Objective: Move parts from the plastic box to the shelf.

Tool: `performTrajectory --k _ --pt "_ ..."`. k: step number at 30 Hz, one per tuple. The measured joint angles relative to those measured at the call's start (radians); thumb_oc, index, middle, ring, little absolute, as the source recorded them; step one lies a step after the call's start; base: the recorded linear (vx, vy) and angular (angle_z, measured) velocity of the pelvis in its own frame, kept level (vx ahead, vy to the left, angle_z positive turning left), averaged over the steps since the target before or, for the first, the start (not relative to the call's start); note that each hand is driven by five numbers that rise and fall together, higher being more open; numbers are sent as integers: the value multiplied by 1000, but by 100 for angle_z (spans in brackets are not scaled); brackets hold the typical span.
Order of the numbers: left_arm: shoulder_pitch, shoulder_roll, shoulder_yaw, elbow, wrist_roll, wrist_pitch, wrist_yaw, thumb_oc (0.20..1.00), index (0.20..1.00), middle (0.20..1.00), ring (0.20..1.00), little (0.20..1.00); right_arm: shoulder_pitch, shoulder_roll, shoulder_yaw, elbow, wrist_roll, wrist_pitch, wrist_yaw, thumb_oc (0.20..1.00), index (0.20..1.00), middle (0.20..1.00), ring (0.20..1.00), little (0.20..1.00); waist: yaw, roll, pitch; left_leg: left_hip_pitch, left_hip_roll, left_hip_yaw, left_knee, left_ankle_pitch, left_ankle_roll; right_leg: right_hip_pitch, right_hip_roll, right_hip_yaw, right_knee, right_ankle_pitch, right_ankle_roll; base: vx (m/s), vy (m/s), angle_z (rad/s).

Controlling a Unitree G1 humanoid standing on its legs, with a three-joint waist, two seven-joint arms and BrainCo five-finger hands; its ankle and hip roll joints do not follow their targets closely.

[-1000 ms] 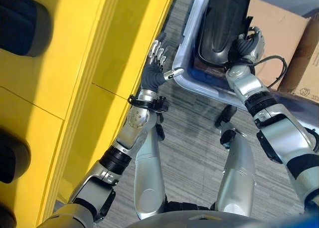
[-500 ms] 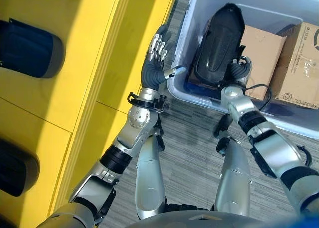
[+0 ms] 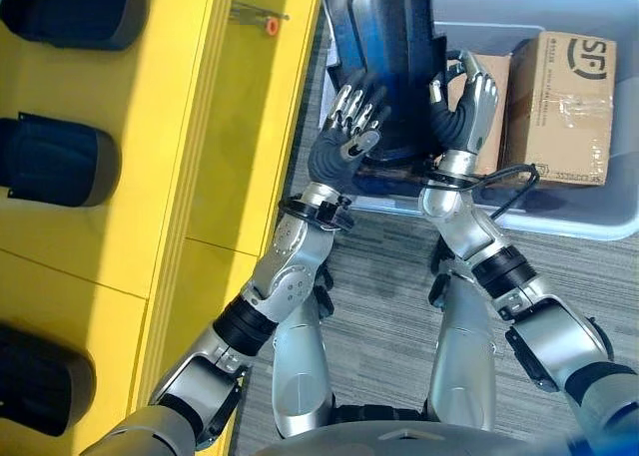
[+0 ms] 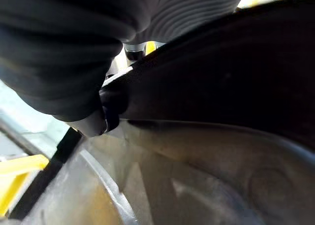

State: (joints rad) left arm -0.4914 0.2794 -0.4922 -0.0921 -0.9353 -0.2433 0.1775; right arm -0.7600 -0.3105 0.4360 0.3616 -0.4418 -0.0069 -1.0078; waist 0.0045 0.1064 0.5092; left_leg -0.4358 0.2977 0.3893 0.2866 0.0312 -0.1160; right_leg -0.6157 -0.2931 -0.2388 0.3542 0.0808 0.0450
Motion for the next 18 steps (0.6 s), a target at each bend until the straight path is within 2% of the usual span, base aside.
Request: performTrajectory --k 6,13,16,17,18 --pt "1 -10 66 -4 -35 14 113 1000 1000 1000 1000 1000 1 -25 -36 -116 -54 -1 17 200 200 200 200 200 -14 2 8 46 4 21 -20 6 -8 19 11 15 3 1 -3 10 -46 -9" --pt "0 -19 68 -4 13 34 187 1000 1000 1000 1000 1000 1 -24 -29 -118 -54 14 53 200 200 200 200 200 -15 2 9 70 3 27 -27 6 -6 38 12 18 -4 0 -3 3 -17 -1" --pt "0 -16 85 -4 146 -29 273 1000 1000 1000 1000 1000 15 -21 -25 -118 -51 43 53 200 200 200 200 200 -13 2 9 70 2 27 -33 12 -5 38 12 17 -4 1 -3 3 -56 2" --pt "3 -3 121 -12 278 -71 328 1000 1000 1000 1000 1000 16 -21 -31 -116 -49 49 51 200 200 200 200 200 -8 3 10 74 1 24 -42 19 -7 40 12 15 -4 1 -3 6 -77 4" --pt "6 18 163 -38 335 -100 360 1000 1000 1000 1000 1000 16 -23 -34 -116 -47 51 50 200 200 200 200 200 -5 3 11 76 1 21 -44 23 -11 44 13 12 -4 0 -4 3 -65 8"
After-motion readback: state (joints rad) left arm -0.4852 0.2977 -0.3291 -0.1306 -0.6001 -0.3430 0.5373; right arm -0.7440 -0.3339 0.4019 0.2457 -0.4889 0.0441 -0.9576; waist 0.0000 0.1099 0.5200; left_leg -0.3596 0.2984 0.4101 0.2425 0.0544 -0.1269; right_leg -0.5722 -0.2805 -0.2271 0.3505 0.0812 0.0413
